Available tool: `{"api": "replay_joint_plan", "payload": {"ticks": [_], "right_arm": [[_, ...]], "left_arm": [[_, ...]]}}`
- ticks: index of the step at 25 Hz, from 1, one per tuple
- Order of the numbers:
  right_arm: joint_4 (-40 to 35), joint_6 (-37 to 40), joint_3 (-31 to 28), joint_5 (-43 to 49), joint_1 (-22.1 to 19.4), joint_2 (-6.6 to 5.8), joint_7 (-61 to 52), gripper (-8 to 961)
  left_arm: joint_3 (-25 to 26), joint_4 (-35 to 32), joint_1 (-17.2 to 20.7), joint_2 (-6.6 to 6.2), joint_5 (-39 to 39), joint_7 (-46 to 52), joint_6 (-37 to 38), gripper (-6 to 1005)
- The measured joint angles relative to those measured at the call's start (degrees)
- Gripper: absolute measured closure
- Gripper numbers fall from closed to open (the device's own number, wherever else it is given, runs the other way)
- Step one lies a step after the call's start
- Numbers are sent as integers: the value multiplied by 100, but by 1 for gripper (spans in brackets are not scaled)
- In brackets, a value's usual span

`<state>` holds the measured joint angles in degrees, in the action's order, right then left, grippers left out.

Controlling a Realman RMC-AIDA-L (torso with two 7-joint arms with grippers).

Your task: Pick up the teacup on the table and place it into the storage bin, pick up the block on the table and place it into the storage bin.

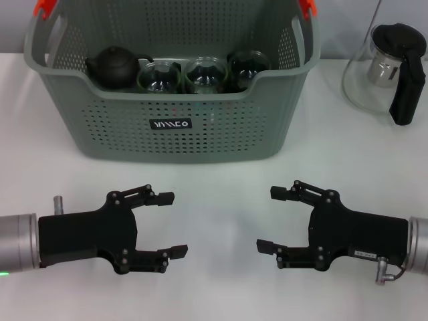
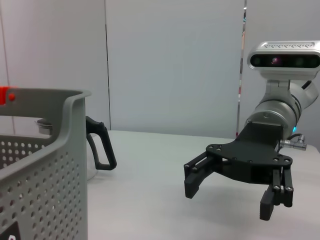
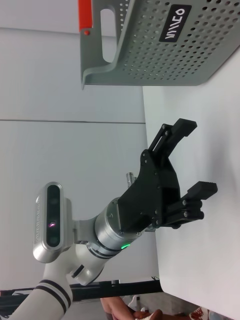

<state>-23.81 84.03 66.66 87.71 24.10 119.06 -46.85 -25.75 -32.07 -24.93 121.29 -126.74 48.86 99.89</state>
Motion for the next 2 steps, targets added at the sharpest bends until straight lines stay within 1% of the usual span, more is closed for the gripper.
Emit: {"api": "replay_joint_plan", "payload": {"ticks": [2], "right_arm": [[8,-1,0,0,1,1,0,6]], "left_arm": [[0,5,0,0,0,0,-2,125]]}}
